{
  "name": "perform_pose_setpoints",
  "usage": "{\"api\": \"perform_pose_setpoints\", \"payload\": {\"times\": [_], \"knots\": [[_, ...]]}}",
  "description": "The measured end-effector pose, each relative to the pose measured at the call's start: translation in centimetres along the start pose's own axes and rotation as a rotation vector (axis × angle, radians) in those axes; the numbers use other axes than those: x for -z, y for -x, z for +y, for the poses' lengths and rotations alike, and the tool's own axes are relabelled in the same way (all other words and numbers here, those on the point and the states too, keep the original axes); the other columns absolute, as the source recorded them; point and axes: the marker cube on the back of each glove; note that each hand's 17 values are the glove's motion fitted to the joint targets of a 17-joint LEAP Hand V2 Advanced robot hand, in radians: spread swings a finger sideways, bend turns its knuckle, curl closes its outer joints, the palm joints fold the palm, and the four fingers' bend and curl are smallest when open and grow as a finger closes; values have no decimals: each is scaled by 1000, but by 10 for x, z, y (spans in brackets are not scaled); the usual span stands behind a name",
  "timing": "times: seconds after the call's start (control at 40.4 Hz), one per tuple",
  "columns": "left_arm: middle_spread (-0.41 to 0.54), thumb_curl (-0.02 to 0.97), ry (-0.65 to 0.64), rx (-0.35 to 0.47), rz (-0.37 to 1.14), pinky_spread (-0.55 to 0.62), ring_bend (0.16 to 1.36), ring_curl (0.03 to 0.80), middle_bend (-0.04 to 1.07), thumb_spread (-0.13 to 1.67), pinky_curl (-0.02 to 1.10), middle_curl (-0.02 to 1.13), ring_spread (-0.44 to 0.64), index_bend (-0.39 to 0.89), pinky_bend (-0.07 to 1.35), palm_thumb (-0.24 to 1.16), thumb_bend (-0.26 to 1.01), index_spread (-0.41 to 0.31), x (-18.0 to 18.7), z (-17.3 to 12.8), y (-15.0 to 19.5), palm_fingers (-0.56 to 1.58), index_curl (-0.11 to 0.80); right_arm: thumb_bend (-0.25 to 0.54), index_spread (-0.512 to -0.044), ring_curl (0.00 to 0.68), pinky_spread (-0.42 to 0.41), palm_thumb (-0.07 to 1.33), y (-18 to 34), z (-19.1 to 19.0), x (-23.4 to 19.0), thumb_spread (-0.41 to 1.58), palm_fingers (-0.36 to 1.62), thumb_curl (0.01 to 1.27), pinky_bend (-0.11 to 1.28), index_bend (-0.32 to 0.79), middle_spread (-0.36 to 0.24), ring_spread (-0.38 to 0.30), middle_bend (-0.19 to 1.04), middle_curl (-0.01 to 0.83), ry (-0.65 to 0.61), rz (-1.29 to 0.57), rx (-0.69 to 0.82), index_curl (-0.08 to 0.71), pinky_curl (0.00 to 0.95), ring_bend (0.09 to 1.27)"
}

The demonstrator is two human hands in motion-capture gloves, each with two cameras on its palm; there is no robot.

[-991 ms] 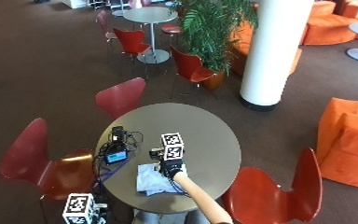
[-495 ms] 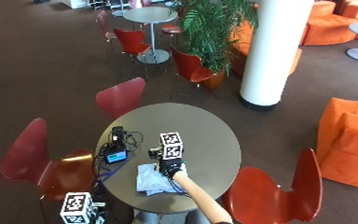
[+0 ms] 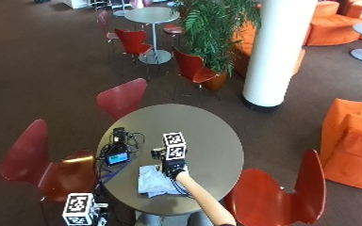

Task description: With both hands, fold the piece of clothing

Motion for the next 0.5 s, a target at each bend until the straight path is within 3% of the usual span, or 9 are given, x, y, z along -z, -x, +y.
{"api": "perform_pose_setpoints", "payload": {"times": [0.495], "knots": [[107,224,-8,26,-30,166,532,303,171,1263,355,327,225,145,357,84,-13,-89,22,-12,2,299,323,-28,-219,454,-332,918,-9,-15,4,761,1163,614,663,83,-165,-233,275,509,-3,-37,-18,212,385,647]]}}
